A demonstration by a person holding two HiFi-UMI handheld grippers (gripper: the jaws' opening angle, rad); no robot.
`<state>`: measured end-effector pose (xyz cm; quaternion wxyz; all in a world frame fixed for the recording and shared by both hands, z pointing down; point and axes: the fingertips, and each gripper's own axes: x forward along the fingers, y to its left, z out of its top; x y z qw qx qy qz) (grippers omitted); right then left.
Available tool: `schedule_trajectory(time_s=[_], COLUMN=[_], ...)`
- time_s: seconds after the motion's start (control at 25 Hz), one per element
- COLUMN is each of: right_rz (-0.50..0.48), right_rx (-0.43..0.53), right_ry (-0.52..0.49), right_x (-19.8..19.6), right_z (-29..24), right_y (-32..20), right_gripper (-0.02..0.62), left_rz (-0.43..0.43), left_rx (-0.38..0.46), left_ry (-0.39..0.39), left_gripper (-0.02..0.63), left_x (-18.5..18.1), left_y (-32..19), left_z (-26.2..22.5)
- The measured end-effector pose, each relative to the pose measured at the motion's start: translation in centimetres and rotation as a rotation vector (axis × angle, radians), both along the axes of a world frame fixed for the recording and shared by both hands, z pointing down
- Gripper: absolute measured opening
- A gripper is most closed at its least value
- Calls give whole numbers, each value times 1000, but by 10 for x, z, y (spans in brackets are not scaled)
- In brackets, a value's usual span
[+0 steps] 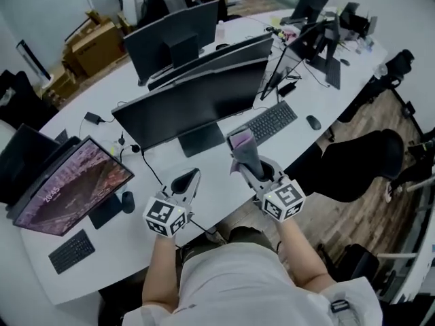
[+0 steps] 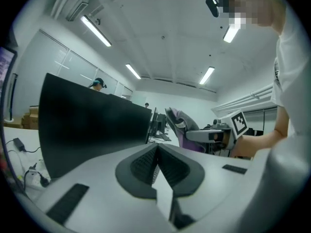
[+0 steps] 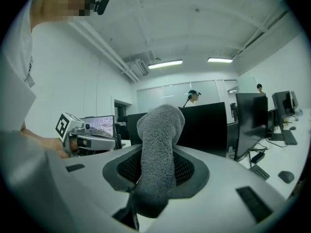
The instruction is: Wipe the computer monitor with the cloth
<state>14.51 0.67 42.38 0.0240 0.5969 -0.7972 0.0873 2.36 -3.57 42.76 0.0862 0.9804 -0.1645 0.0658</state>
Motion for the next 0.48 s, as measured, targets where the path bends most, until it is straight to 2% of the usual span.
schedule_trajectory(time_s=[0.48], right_rz=[-329], right_rx=[28], right_ry=[3], right_x=[-59], right_z=[-20], right_y=[-117], right_gripper=[130], left_rz=[-367], left_rx=[4], left_ry=[-70], left_gripper=[-2], left_x=[-74], left_y=[-47], left_z=[3])
